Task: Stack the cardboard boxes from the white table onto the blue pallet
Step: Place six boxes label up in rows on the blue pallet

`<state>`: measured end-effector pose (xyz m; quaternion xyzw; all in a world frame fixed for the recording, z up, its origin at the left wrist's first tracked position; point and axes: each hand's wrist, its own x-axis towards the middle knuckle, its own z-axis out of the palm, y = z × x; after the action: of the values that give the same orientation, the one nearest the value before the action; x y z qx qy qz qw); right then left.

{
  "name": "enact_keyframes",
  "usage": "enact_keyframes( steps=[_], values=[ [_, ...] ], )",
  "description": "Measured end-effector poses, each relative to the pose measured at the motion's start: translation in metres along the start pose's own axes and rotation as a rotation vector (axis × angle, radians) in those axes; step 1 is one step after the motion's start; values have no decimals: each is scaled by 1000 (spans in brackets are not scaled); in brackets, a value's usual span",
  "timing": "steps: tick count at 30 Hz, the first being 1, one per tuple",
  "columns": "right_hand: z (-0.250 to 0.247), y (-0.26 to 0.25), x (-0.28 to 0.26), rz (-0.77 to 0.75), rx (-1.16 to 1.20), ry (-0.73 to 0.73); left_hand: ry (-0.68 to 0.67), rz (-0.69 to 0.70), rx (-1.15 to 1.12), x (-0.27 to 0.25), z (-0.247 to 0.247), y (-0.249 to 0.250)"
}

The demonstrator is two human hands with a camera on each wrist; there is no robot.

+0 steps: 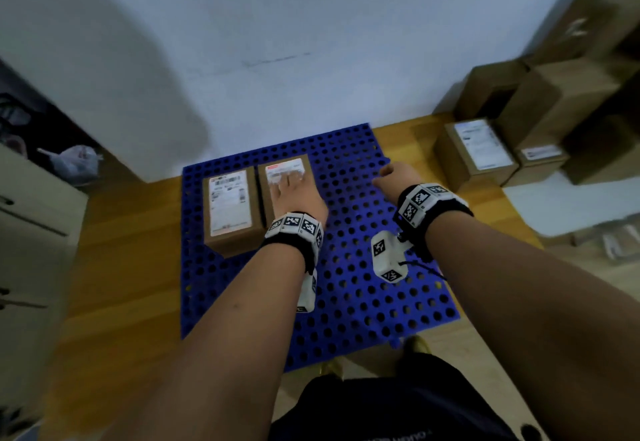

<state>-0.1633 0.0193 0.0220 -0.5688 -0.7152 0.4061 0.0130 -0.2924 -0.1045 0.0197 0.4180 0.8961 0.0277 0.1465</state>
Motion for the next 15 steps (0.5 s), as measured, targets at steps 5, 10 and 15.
enact_keyframes(
  steps=[5, 10, 15],
  values=[
    [-59, 47, 15, 65, -17, 42, -43, 117, -59, 10, 8, 80],
    [-116, 92, 37, 131, -70, 145, -126, 110, -181, 17, 27, 160],
    [-152, 131, 61, 185, -75, 176, -234, 82, -220, 25, 49, 222]
  ],
)
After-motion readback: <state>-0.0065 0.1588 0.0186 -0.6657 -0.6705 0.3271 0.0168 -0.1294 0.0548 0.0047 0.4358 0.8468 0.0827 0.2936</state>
